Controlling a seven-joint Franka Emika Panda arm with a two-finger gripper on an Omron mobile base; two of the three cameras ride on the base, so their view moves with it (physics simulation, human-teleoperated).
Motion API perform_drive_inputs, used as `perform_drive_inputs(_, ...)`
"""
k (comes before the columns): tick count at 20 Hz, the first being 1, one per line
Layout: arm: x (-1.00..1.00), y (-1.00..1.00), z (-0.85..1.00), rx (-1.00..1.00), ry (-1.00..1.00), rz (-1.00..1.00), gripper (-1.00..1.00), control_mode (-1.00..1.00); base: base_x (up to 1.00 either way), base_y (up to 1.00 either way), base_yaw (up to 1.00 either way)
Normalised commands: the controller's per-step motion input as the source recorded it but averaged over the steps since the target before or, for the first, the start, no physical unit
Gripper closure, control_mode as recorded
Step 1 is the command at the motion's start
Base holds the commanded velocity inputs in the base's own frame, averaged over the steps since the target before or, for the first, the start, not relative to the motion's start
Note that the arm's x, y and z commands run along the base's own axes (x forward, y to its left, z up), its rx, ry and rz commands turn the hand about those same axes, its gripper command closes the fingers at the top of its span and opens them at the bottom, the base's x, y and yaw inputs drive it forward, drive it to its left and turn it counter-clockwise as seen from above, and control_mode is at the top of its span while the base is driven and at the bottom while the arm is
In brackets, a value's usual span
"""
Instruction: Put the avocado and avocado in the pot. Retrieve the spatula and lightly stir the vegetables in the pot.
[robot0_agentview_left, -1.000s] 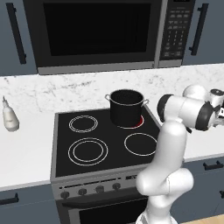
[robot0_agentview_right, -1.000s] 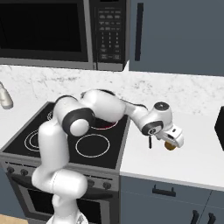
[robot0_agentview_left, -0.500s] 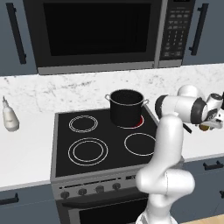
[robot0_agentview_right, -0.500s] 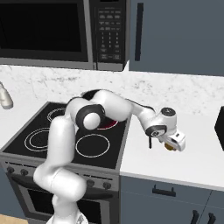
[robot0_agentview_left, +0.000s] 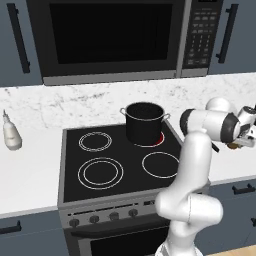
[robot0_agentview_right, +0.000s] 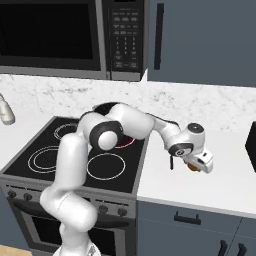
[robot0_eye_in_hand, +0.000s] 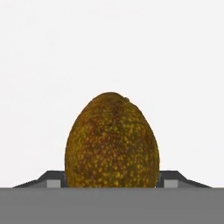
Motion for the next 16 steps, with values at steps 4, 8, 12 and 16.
perform_drive_inputs(4, -0.71, 0.49, 0.56, -0.01, -0.28, 0.12, 1.00, -1.00, 0.00, 0.00, 0.00)
perform_drive_inputs(8, -0.94, 0.87, 0.97, -0.07, -0.44, 0.20, 1.00, -1.00, 0.00, 0.00, 0.00)
perform_drive_inputs(12, -0.63, 0.97, 0.94, -0.06, -0.31, 0.19, 1.00, -1.00, 0.00, 0.00, 0.00)
perform_drive_inputs(16, -0.19, 1.00, 1.00, -0.02, -0.20, 0.17, 1.00, -1.00, 0.00, 0.00, 0.00)
